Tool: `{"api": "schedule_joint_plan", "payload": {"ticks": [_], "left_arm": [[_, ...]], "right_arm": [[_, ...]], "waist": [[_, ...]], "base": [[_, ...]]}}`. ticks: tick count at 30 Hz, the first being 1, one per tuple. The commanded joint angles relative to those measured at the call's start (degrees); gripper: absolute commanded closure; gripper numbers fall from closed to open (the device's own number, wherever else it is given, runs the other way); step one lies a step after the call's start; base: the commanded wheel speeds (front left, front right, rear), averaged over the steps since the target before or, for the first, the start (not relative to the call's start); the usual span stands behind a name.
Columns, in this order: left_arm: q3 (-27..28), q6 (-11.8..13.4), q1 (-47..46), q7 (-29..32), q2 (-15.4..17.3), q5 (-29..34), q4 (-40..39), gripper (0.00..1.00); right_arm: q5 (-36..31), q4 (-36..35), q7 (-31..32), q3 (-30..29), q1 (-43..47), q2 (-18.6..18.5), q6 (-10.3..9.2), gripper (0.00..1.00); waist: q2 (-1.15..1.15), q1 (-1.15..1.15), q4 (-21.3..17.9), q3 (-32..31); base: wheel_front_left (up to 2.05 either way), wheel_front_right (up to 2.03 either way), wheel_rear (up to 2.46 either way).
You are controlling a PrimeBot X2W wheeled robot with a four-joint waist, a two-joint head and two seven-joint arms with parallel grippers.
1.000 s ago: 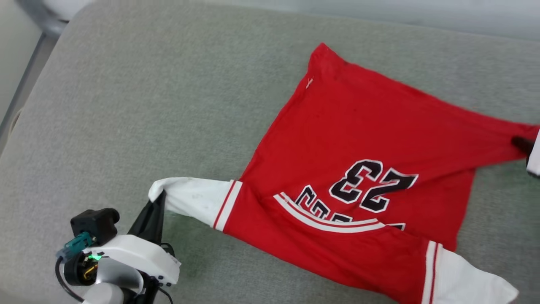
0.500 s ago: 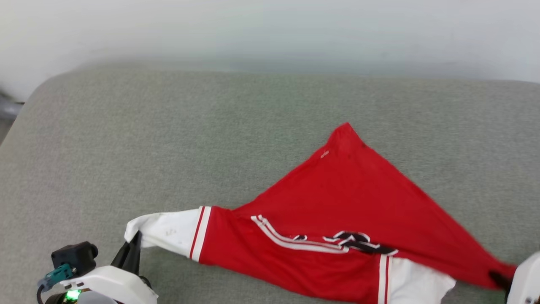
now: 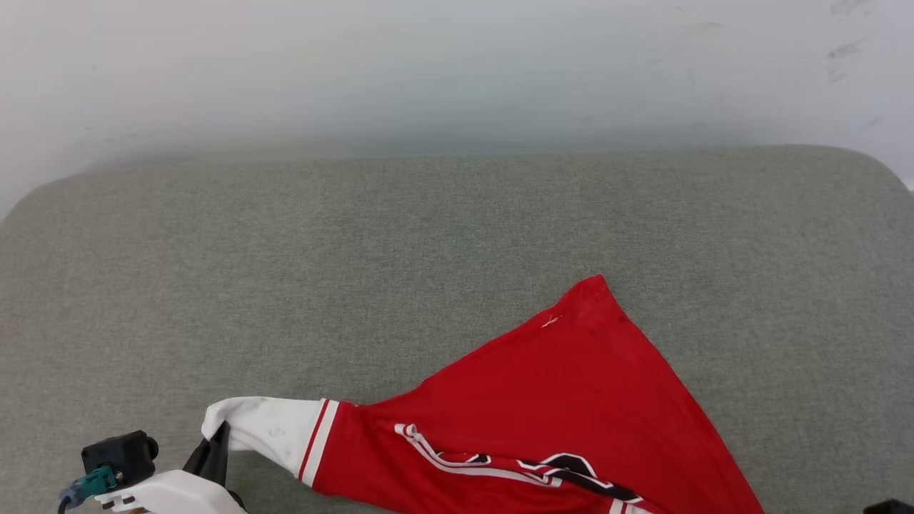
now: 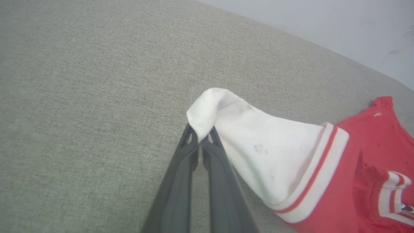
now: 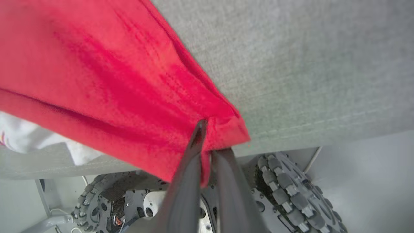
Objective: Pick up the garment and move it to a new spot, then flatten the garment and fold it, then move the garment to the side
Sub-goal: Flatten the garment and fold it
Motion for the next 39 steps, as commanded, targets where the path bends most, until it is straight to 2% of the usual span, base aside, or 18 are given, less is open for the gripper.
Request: {"api": "schedule_joint_plan", "payload": {"ticks": [1,7,11,15,18,22,28,34,39], "left_arm": [[0.0,0.0,0.1,0.1,0.0,-0.2,0.1,1.00],[-0.8,0.4,-1.2,0.6,0.2,0.6,-1.3,1.00],[-1.3,0.7,-2.2,0.9,0.4,1.3,-2.5,1.00],[-1.7,1.3,-3.4,1.2,0.5,2.2,-4.2,1.00],[-2.2,1.7,-4.9,1.3,0.2,2.9,-5.7,1.00],[-3.1,2.0,-6.7,1.0,-0.2,4.0,-6.8,1.00],[-4.6,1.5,-9.4,0.6,-1.3,5.3,-7.7,1.00],[-5.6,1.2,-12.0,-0.3,-2.9,6.0,-7.5,1.00],[-6.6,0.5,-13.8,-1.2,-4.2,6.2,-6.4,1.00]], "right_arm": [[0.3,-0.8,-2.3,0.1,-0.7,0.2,-0.06,0.00],[-1.4,-1.9,-15.5,2.2,-4.7,-3.2,-0.05,0.00],[-1.3,0.1,-24.6,3.2,-9.3,-5.3,-0.05,0.00],[-0.3,4.2,-30.0,4.9,-15.3,-6.6,-0.05,0.00],[0.6,7.2,-31.8,7.7,-20.3,-7.7,-0.05,0.00],[2.3,11.9,-29.4,12.7,-27.8,-10.8,-0.05,0.00],[4.8,17.1,-16.5,21.3,-38.0,-16.8,-0.05,0.00],[7.1,19.1,-6.7,28.7,-46.3,-19.6,-0.05,0.00],[8.0,21.5,-4.3,33.6,-51.0,-21.4,-0.05,0.00]], "waist": [[0.00,0.01,-0.2,0.2],[0.00,0.01,-0.1,0.8],[0.00,0.01,0.7,1.7],[0.00,0.01,1.7,3.2],[0.00,0.01,2.9,5.3],[0.00,0.01,4.5,7.6],[0.00,0.01,7.5,10.3],[0.00,0.01,10.3,13.2],[0.00,0.01,12.0,15.2]], "base": [[0.00,0.00,0.00],[0.00,0.00,0.00],[0.00,0.00,0.00],[0.00,0.00,0.00],[0.00,0.00,0.00],[0.00,0.00,0.00],[0.00,0.00,0.00],[0.00,0.00,0.00],[0.00,0.00,0.00]]}}
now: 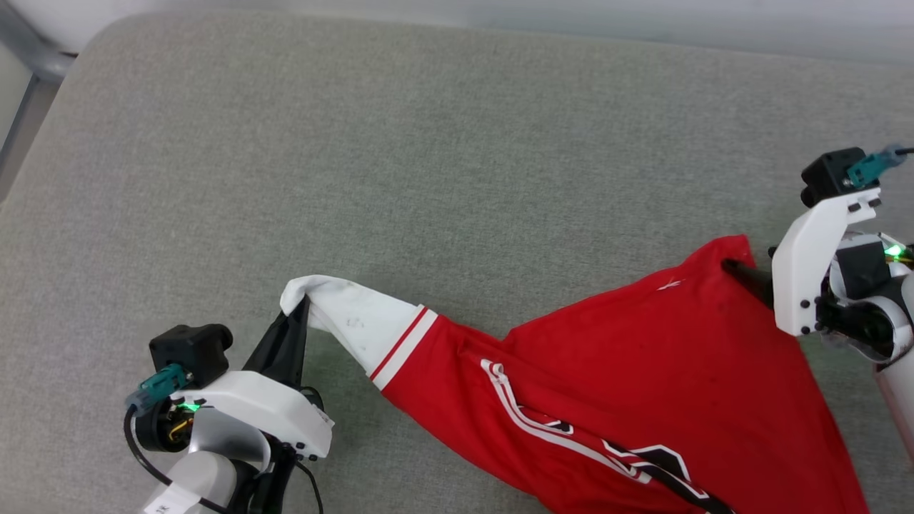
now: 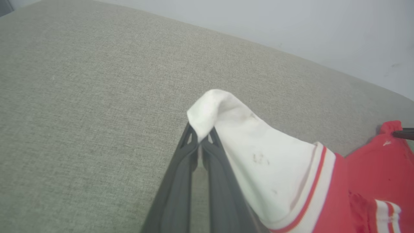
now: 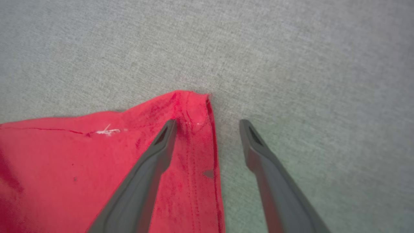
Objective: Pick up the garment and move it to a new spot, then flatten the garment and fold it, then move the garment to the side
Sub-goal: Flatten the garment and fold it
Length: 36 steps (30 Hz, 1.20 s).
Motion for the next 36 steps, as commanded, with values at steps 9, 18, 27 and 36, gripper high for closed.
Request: {"api": "schedule_joint_plan", "payload": {"ticks": [9,18,27,36], "left_arm": [[-0.3,-0.8,-1.3,-1.8,-1.2,0.0,2.5,1.00],[0.4,-0.3,-1.4,-1.4,0.7,0.1,3.5,1.00],[3.2,-0.2,-7.4,-0.6,3.4,-0.1,5.5,1.00],[4.5,-2.2,-23.7,0.5,6.1,2.1,13.2,1.00]], "right_arm": [[5.4,8.6,5.0,7.6,0.5,1.3,-0.02,0.25],[10.2,10.0,-0.1,8.3,-3.4,0.7,-0.03,1.00],[7.6,10.6,-9.9,6.8,-8.1,-0.2,-0.06,1.00],[3.3,15.2,-19.8,3.8,-17.6,4.4,-0.07,1.00]], "waist": [[0.00,-0.01,1.6,2.1],[0.00,-0.01,-0.1,-0.8],[0.00,-0.01,-4.1,-5.7],[0.00,-0.01,-10.4,-5.9]], "base": [[0.00,0.00,0.00],[0.00,0.00,0.00],[0.00,0.00,0.00],[0.00,0.00,0.00]]}}
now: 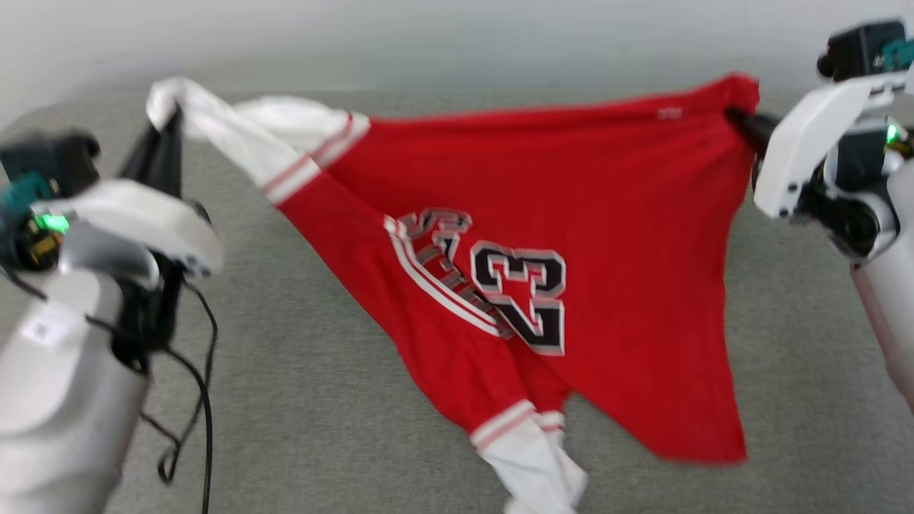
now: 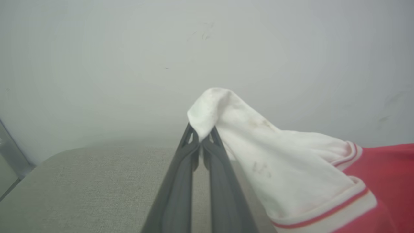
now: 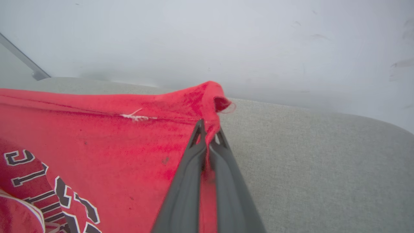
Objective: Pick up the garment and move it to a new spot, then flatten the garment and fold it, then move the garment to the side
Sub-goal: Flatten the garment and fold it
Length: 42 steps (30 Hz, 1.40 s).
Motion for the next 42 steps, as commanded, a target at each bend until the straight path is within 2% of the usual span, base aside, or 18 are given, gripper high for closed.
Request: {"api": "schedule_joint_plan", "payload": {"ticks": [1,12,22,25,31,37,42], "left_arm": [[0.2,-0.4,-3.4,0.3,0.6,0.7,1.4,1.00],[-2.9,-2.8,-32.4,3.1,1.6,7.6,14.2,1.00],[-4.1,-1.8,-56.2,3.8,1.5,12.9,22.4,1.00],[-4.1,-1.9,-60.9,3.8,1.7,13.6,23.9,1.00],[-4.1,-0.9,-63.9,3.1,-0.2,13.2,25.1,1.00],[-3.4,0.5,-60.1,3.2,-1.8,11.3,23.8,1.00],[-2.5,0.2,-55.2,2.8,-2.4,8.8,22.4,1.00]], "right_arm": [[-0.4,0.8,-1.4,-0.6,-2.5,0.5,-0.10,1.00],[-3.8,6.1,-13.0,-6.7,-22.3,2.7,-0.10,1.00],[-7.5,10.7,-15.5,-9.5,-39.5,2.0,-0.11,1.00],[-8.5,12.3,-16.0,-10.2,-43.5,2.4,-0.12,1.00],[-9.8,15.4,-17.7,-9.7,-47.5,3.9,-0.11,1.00],[-9.3,17.0,-17.6,-7.1,-48.1,5.0,-0.10,1.00],[-6.9,17.0,-17.2,-4.4,-45.0,5.4,-0.10,1.00]], "waist": [[0.00,0.00,-2.2,0.5],[0.00,0.00,-5.9,7.3],[0.00,0.00,-5.6,16.4],[0.00,0.00,-5.5,19.9],[0.00,0.00,-4.4,23.9],[0.00,0.00,-3.7,27.3],[0.00,0.00,-3.4,28.1]], "base": [[0.00,0.00,0.00],[0.00,0.00,0.00],[0.00,0.00,0.00],[0.00,0.00,0.00],[0.00,0.00,0.00],[0.00,0.00,0.00],[0.00,0.00,0.00]]}}
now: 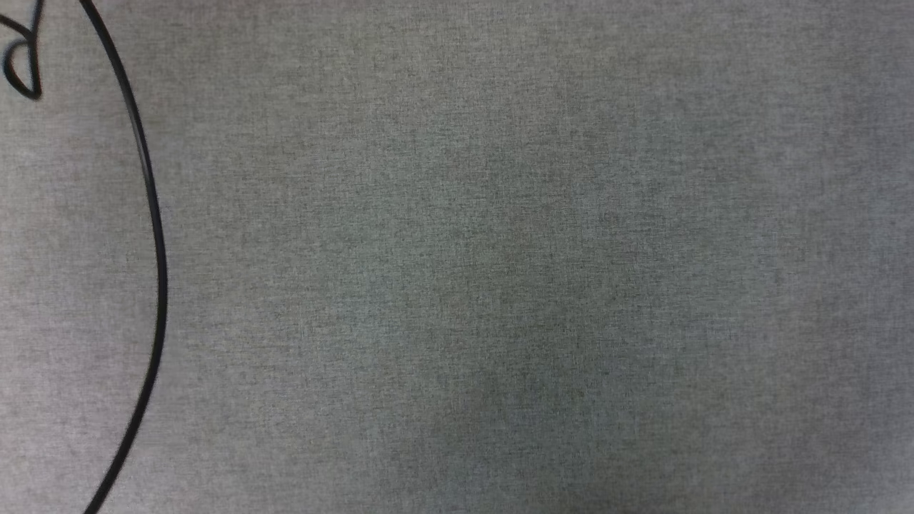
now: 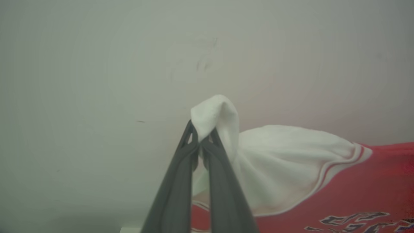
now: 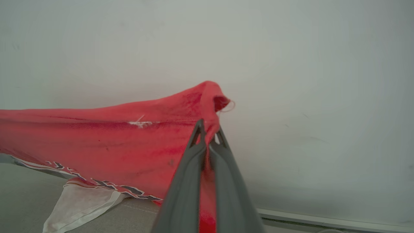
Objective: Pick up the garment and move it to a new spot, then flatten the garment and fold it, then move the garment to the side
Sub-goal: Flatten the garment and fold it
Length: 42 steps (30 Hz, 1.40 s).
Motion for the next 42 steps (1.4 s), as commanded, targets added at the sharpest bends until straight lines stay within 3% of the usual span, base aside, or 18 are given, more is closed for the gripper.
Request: {"api": "schedule_joint_plan", "payload": {"ticks": [1,10,17,22,30,42], "left_arm": [[0.5,0.1,1.1,-0.4,-0.1,-0.5,-0.6,1.00],[3.6,-1.8,17.8,-4.4,-1.2,-7.3,-4.6,1.00],[6.5,-4.4,36.4,-11.1,-2.9,-12.7,-7.8,1.00],[7.1,-4.6,48.3,-12.6,-2.6,-13.6,-9.9,1.00],[6.0,-2.1,65.4,-12.3,-0.9,-13.0,-15.5,1.00],[5.9,4.8,87.1,-7.9,1.6,-14.7,-27.4,1.00]], "right_arm": [[0.6,-0.2,0.1,0.5,1.3,0.0,-0.10,1.00],[7.5,-4.4,-1.9,6.6,14.2,-2.2,-0.10,1.00],[13.7,-10.3,-4.8,12.2,31.4,-5.1,-0.09,1.00],[17.1,-14.0,-6.1,15.0,42.4,-7.0,-0.10,1.00],[20.2,-19.1,-7.8,16.3,56.7,-9.8,-0.10,1.00],[21.1,-25.4,-9.6,12.5,78.0,-10.5,-0.12,1.00]], "waist": [[0.00,-0.01,0.1,0.1],[0.00,-0.01,0.7,-2.8],[0.00,-0.01,1.4,-9.9],[0.00,-0.01,1.6,-15.4],[0.00,-0.01,1.8,-23.7],[0.00,-0.01,2.7,-32.4]], "base": [[0.00,0.00,0.00],[0.00,0.00,0.00],[0.00,0.00,0.00],[0.00,0.00,0.00],[0.00,0.00,0.00],[0.00,0.00,0.00]]}}
